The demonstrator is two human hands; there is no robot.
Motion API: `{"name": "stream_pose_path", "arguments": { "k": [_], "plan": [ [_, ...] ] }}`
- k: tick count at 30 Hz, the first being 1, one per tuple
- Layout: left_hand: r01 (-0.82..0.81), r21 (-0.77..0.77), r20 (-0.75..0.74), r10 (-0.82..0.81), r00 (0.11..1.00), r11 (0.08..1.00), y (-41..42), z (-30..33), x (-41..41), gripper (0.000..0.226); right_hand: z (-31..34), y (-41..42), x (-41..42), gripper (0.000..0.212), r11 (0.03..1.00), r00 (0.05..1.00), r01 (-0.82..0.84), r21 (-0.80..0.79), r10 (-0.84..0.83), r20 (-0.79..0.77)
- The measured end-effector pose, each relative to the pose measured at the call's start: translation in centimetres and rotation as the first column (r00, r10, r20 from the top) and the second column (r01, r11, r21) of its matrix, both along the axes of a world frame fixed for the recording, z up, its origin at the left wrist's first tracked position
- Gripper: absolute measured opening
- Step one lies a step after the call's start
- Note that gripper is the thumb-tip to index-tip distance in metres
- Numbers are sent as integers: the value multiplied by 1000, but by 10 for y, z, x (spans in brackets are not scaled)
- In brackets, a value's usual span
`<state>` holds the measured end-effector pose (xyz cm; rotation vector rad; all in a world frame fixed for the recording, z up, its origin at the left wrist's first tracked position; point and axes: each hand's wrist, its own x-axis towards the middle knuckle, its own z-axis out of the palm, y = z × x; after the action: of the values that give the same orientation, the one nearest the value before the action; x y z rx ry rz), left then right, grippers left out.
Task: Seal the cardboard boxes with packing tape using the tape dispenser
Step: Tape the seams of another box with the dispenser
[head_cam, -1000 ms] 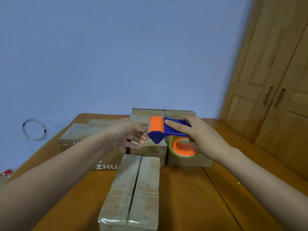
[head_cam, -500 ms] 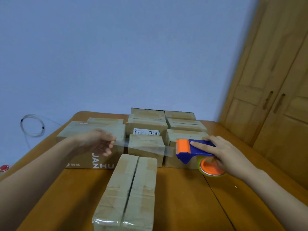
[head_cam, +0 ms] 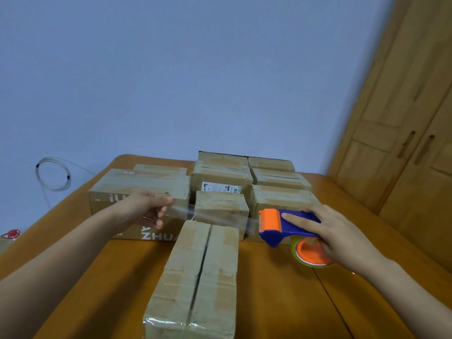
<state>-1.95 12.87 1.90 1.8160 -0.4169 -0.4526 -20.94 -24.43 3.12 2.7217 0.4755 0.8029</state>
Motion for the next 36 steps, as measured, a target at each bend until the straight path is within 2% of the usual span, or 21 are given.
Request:
{"name": "stream_pose_path", "arguments": {
  "k": [7,14,19,22,24,26,28,32,36],
  "plan": [
    [16,-15,18,-16,1000,1000,5,-8,-1,38,3,5,-1,94,999,1000,6,-33,-6,-6],
    [35,-67,1,-35,999,997,7,-15,-4,32,-3,3,6,102,999,998,42,-25,-43,-43],
    [50,-78,-72,-55,996,996,9,-29,-3,34,-22,2,6,102,998,997,52,45,-49,-60],
    [20,-119,-196,-43,980,993,1,-55,-18,31,-52,9,1,119,986,989,96,138,-79,-123],
    [-20,-145,-225,-13,974,989,-12,-67,-32,33,-73,15,-1,131,969,985,114,217,-82,-150],
    [-69,-208,-231,20,973,976,-28,-71,-46,32,-88,22,-2,136,956,983,122,265,-79,-164],
    [-114,-297,-239,41,970,948,-42,-73,-57,29,-95,30,-1,131,939,983,104,329,-47,-176],
    [-179,-312,-145,140,980,933,-48,-80,-62,30,-107,39,2,120,911,987,49,409,18,-158],
    [-213,-240,17,223,975,947,-41,-92,-60,29,-114,42,4,119,884,992,42,466,20,-127]
  ]
}}
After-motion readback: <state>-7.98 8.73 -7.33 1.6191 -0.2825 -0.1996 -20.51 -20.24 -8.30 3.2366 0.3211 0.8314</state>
